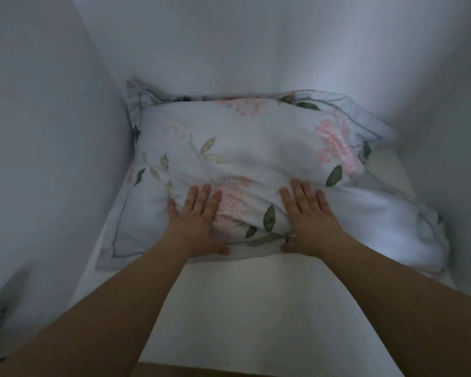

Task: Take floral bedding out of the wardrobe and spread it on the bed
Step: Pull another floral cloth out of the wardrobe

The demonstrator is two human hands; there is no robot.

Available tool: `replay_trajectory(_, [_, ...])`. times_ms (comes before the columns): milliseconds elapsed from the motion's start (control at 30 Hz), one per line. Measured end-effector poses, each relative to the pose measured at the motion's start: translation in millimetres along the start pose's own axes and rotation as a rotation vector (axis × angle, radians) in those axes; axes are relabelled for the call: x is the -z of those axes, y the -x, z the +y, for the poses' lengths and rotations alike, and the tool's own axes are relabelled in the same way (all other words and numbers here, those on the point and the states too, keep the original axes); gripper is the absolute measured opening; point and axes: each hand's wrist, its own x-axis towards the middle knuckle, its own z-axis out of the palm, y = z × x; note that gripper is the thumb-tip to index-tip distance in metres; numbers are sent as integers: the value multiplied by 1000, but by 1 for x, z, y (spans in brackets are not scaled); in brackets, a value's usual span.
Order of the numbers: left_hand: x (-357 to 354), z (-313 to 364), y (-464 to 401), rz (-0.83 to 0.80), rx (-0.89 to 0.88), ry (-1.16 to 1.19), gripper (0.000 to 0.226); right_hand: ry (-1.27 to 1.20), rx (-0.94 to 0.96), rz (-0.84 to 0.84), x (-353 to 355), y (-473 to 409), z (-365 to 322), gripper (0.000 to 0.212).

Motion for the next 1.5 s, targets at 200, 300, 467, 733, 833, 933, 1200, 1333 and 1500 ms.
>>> replay_trajectory(200, [-23,-3,-16,3,-19,45,134,-26,-36,32,-27,-31,-3,134])
replay_trajectory(300, [-27,-6,-24,-2,-26,61,135,-74,-26,57,-35,-43,0,131])
replay_trajectory(467, [-22,-4,-32,-20,-16,83,134,-89,3,166,-42,-56,1,118])
replay_trajectory(733, [-18,-3,-44,-1,0,125,106,-23,20,195,-45,-70,-4,85])
replay_trajectory(833, [-18,-4,-49,1,-13,104,82,-94,98,263,-36,-62,-4,58])
replay_trajectory(933, [-18,-2,-31,2,-29,90,62,-159,40,185,-4,-33,-21,30])
replay_trajectory(1200, [76,44,174,-337,-12,341,33,26,0,-506,129,114,-58,36])
replay_trajectory(1333, [184,39,244,-293,69,561,32,-7,-28,-501,249,165,-63,32])
replay_trajectory(1500, [343,45,328,-265,12,577,24,-117,-56,-615,417,243,-55,32])
